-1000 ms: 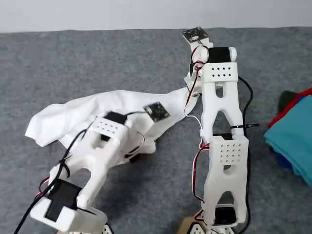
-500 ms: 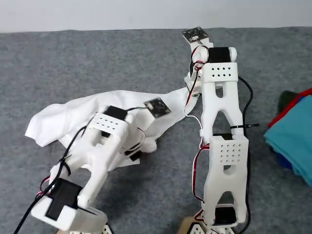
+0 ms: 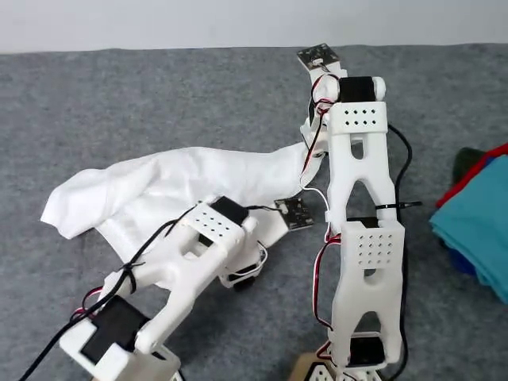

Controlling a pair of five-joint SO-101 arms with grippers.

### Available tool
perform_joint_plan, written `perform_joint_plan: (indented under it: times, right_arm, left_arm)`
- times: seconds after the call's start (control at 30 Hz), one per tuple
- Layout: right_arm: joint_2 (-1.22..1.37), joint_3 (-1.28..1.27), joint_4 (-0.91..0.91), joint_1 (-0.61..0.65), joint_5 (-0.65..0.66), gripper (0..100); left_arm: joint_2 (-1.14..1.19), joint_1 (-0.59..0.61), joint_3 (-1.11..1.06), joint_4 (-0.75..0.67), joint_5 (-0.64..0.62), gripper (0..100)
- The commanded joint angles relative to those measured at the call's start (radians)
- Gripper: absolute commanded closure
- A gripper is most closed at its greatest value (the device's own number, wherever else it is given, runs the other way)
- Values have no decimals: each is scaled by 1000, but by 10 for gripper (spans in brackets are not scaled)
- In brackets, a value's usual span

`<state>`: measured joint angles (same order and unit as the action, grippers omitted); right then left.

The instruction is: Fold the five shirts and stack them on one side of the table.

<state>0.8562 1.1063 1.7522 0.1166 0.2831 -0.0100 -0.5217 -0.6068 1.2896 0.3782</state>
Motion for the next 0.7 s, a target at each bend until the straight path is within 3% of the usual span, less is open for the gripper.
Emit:
perform_joint_plan:
  times: [0.0,0.3,0.67]
  right_arm:
    - [-65,12,35,-2,6,988]
    - [-64,12,31,7,6,988]
    - [-67,12,36,5,6,988]
  left_arm:
    - [-8,69,-15,-51,31,841]
    - [-6,132,-33,-149,60,841]
    - [11,187,-33,-153,55,841]
